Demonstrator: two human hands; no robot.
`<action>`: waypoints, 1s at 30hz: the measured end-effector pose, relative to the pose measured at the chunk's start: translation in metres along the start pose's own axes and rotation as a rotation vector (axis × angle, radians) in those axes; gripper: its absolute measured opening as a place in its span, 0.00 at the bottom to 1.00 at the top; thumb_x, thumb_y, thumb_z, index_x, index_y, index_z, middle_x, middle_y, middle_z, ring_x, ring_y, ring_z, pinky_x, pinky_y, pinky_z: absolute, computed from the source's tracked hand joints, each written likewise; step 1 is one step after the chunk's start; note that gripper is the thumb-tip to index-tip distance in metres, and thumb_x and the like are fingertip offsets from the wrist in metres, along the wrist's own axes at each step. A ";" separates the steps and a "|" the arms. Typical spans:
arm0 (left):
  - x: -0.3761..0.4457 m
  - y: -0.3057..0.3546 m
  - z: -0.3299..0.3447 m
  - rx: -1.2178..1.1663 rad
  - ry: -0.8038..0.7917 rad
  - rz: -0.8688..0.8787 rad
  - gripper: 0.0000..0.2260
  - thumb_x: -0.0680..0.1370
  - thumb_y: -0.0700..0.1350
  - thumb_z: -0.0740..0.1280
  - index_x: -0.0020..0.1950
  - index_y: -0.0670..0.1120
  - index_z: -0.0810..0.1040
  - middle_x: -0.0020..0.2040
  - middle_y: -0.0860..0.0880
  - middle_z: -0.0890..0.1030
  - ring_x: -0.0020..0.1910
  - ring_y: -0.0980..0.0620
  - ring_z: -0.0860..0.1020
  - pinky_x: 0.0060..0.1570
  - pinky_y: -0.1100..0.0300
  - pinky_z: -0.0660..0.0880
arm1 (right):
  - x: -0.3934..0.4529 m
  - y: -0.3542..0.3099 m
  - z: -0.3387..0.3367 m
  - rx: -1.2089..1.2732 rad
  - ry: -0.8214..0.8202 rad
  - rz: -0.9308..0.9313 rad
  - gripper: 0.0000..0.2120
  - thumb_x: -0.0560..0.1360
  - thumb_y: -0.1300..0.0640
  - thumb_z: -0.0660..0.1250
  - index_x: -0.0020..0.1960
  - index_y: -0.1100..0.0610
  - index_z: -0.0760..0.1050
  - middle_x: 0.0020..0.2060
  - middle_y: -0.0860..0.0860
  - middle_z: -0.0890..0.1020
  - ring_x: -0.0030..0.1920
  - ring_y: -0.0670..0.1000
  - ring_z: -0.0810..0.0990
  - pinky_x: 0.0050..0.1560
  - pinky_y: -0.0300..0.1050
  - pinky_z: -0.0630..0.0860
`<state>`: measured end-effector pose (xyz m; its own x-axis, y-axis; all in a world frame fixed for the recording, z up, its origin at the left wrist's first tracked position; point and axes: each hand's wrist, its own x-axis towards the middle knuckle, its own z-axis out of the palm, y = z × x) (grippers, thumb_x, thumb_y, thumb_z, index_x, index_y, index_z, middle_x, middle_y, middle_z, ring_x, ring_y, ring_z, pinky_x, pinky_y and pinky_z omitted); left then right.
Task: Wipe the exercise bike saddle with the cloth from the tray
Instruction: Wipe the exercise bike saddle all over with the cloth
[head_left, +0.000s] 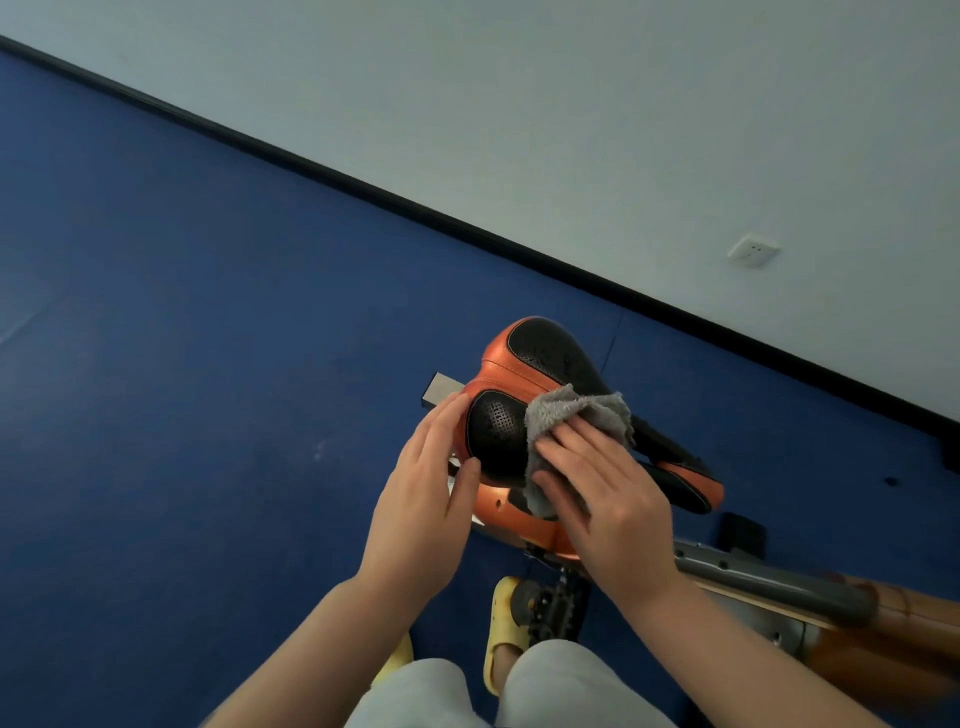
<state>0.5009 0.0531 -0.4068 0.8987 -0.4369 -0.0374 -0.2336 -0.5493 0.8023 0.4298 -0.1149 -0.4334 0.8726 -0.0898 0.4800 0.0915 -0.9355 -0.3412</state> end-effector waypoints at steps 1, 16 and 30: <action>0.000 0.000 -0.001 -0.006 0.003 -0.002 0.22 0.79 0.44 0.60 0.71 0.59 0.60 0.68 0.62 0.68 0.67 0.63 0.65 0.62 0.67 0.66 | 0.003 -0.005 0.003 -0.003 0.022 0.026 0.14 0.78 0.55 0.67 0.62 0.58 0.78 0.63 0.51 0.78 0.66 0.50 0.75 0.65 0.49 0.74; -0.006 0.001 -0.010 0.006 -0.036 -0.049 0.18 0.80 0.45 0.58 0.68 0.60 0.63 0.63 0.64 0.71 0.59 0.68 0.69 0.51 0.78 0.65 | 0.035 -0.032 0.026 -0.004 0.101 0.052 0.08 0.77 0.55 0.68 0.53 0.57 0.81 0.58 0.56 0.80 0.63 0.54 0.74 0.66 0.50 0.70; 0.003 0.012 -0.010 -0.048 -0.021 0.060 0.21 0.78 0.41 0.60 0.66 0.62 0.65 0.62 0.70 0.68 0.64 0.69 0.66 0.61 0.68 0.64 | 0.008 -0.026 0.021 -0.103 0.030 0.132 0.14 0.77 0.48 0.65 0.60 0.53 0.77 0.61 0.55 0.78 0.65 0.54 0.72 0.67 0.53 0.68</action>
<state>0.5048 0.0524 -0.3913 0.8758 -0.4826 -0.0004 -0.2683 -0.4875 0.8309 0.4445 -0.0840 -0.4382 0.8590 -0.2229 0.4609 -0.0738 -0.9448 -0.3193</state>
